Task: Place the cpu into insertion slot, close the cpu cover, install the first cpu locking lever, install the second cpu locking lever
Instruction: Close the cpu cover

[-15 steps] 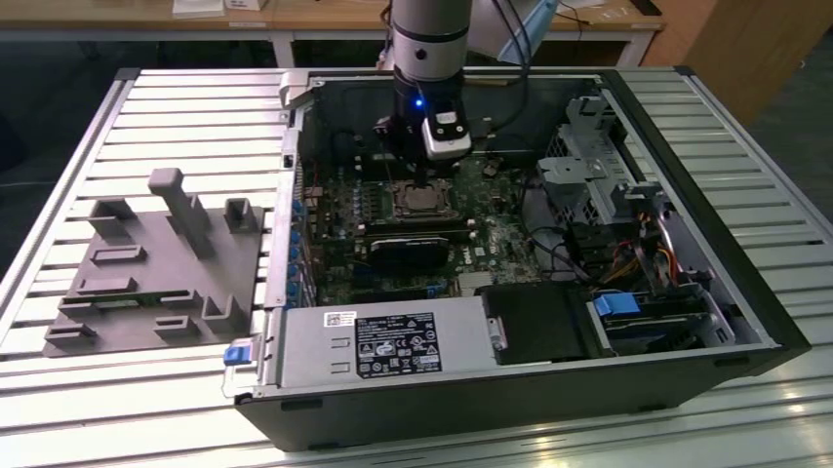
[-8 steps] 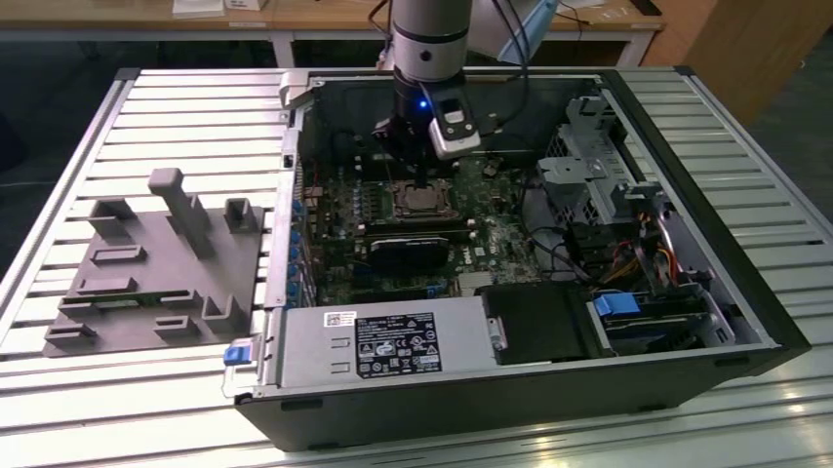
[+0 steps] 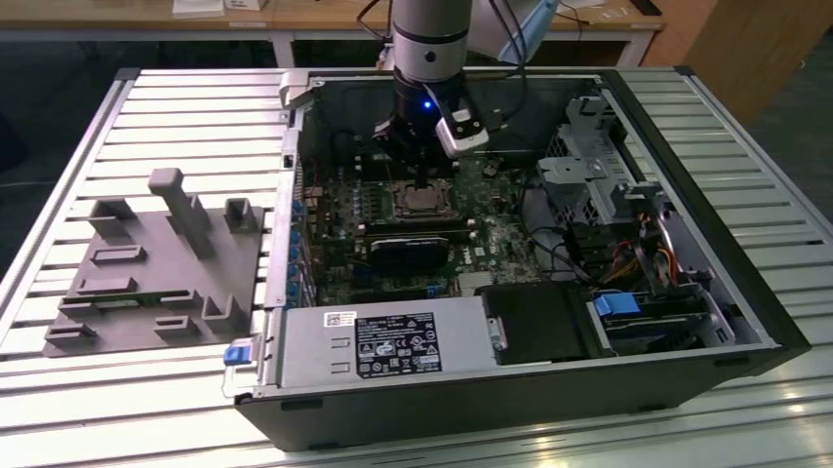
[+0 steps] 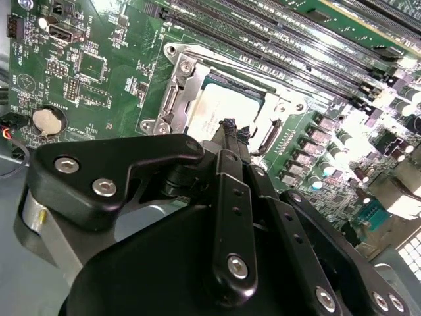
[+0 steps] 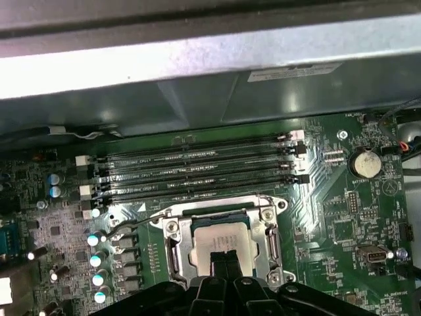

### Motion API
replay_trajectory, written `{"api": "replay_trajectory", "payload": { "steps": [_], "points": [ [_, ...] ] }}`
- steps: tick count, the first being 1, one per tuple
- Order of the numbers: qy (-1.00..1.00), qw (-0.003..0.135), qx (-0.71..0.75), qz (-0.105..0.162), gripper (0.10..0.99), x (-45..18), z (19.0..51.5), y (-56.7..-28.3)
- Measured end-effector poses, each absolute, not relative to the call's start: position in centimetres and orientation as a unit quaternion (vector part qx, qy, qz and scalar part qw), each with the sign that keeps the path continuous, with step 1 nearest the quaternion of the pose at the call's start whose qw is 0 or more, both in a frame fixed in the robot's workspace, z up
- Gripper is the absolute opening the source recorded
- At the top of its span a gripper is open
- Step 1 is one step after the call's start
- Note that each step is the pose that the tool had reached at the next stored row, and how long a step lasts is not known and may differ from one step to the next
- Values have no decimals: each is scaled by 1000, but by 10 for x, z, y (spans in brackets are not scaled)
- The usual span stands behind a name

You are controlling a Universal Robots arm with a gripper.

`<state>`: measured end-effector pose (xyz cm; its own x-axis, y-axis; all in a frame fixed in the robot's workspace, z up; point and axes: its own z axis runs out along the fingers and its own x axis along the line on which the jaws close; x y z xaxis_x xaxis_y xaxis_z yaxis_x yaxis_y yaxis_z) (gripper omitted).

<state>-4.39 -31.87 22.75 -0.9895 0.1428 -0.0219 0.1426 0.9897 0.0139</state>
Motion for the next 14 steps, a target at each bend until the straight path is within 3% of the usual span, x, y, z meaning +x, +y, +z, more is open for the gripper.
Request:
{"api": "replay_trajectory", "payload": {
  "steps": [14],
  "points": [
    [997, 11, 74, 6, 102, -44, 243, -319]
  ]
}}
